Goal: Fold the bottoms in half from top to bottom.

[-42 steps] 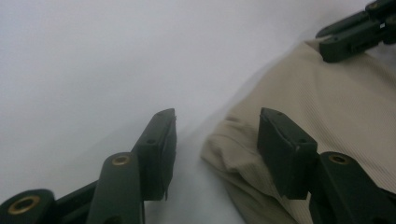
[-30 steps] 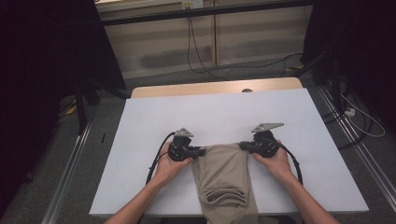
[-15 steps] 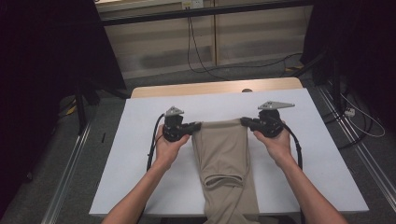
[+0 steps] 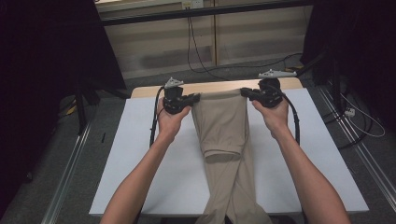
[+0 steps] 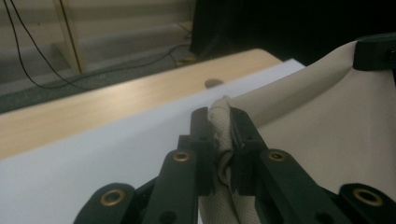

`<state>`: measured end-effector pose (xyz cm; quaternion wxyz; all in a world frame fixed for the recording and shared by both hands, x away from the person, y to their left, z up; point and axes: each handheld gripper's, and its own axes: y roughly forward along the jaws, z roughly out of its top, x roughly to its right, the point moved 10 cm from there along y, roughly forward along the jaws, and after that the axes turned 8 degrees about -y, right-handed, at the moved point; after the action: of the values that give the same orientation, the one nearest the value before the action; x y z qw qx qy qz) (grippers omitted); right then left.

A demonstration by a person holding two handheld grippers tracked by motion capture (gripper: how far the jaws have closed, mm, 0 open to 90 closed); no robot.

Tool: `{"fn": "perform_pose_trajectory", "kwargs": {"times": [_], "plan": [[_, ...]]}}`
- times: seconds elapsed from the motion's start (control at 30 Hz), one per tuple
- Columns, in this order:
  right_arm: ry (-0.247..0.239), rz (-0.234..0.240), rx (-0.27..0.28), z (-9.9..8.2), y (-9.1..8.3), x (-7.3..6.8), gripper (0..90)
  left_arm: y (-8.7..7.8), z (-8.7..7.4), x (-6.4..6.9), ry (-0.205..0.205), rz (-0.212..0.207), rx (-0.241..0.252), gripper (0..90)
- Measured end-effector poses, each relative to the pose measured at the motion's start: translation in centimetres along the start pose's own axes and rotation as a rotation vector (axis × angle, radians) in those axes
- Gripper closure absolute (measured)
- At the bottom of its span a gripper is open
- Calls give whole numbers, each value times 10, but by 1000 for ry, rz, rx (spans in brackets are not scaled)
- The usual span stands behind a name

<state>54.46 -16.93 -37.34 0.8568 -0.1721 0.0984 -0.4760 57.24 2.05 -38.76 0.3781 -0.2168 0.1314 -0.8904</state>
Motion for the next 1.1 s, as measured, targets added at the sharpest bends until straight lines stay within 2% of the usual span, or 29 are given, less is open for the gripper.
{"fn": "perform_pose_trajectory", "kwargs": {"times": [0.23,0.3,0.33,0.4,0.5,0.53,0.57,0.6,0.63,0.67,0.73,0.8,0.87,0.97,1.03,1.1], "plan": [[-6,-46,34,44,0,18,876,5,39,4,-2,-1,67,819],[-2,-47,44,52,0,22,876,9,43,2,-4,-6,67,819],[-5,-53,36,51,2,24,876,12,41,-1,-1,-1,52,819],[-1,-53,12,43,9,26,876,19,36,-7,-2,15,27,818],[7,-52,-20,30,23,30,873,33,25,-16,-34,23,-1,814],[13,-54,-33,25,28,32,864,39,20,-19,-58,24,-16,800],[17,-64,-49,20,34,34,815,44,14,-25,-70,55,-37,730],[17,-90,-67,14,39,38,699,48,9,-30,-85,93,-46,573],[39,-113,-78,8,43,42,581,50,4,-33,-105,101,-60,437],[64,-122,-90,2,46,45,543,51,-1,-36,-114,107,-65,402],[76,-126,-95,-9,46,47,507,49,-11,-40,-90,132,-89,351],[80,-118,-99,-19,42,45,495,44,-17,-41,-75,131,-106,281],[76,-98,-97,-29,34,40,478,36,-21,-40,-66,128,-95,238],[68,-57,-89,-44,18,26,467,22,-33,-36,-51,117,-88,195],[67,-25,-78,-55,5,14,462,13,-48,-32,-37,111,-87,181],[55,-6,-82,-67,-7,3,457,5,-67,-29,-7,126,-100,181]]}}
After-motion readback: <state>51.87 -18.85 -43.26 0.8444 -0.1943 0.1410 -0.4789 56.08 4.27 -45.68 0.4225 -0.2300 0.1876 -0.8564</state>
